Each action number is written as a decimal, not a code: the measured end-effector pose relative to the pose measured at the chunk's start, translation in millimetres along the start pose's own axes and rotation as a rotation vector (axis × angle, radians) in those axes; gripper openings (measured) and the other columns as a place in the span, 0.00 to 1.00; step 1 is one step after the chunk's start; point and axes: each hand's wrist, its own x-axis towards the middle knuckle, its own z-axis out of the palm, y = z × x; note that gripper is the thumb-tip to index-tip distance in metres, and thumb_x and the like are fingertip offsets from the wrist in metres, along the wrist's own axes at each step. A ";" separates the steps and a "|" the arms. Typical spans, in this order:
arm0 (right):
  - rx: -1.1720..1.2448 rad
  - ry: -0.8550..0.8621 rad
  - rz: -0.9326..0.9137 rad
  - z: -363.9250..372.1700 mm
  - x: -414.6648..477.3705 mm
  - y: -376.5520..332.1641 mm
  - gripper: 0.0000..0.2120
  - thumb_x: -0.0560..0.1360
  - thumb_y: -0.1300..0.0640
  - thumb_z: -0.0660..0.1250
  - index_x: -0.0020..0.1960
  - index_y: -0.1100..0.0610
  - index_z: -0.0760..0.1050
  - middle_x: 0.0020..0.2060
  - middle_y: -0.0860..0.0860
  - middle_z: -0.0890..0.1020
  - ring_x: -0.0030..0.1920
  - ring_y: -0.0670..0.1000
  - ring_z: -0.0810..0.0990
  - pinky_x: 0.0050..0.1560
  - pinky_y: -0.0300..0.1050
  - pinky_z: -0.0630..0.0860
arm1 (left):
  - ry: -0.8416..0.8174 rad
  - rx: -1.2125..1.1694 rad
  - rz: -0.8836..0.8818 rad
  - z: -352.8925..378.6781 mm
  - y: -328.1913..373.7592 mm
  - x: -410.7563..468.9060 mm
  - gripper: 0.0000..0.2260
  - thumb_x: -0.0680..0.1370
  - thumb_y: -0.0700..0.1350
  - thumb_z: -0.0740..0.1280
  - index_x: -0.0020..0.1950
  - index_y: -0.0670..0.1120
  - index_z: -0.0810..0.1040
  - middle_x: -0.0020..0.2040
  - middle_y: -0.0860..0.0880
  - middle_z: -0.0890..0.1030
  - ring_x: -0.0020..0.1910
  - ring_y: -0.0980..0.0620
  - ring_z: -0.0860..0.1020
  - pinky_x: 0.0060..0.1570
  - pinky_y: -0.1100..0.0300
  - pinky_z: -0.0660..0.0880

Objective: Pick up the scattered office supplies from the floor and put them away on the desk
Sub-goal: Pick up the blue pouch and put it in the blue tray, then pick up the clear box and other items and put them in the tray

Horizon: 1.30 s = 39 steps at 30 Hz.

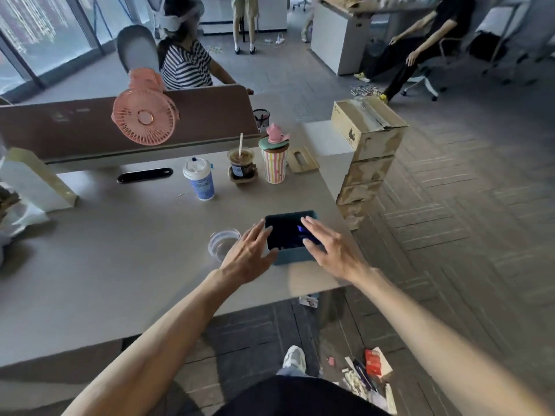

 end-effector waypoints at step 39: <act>-0.114 -0.303 0.559 47.0 -486.3 235.7 0.25 0.80 0.45 0.58 0.74 0.52 0.64 0.76 0.52 0.60 0.70 0.57 0.69 0.62 0.55 0.73 | -0.442 0.041 -0.165 386.1 251.7 -212.9 0.21 0.79 0.50 0.58 0.72 0.47 0.65 0.75 0.47 0.60 0.71 0.45 0.63 0.61 0.45 0.70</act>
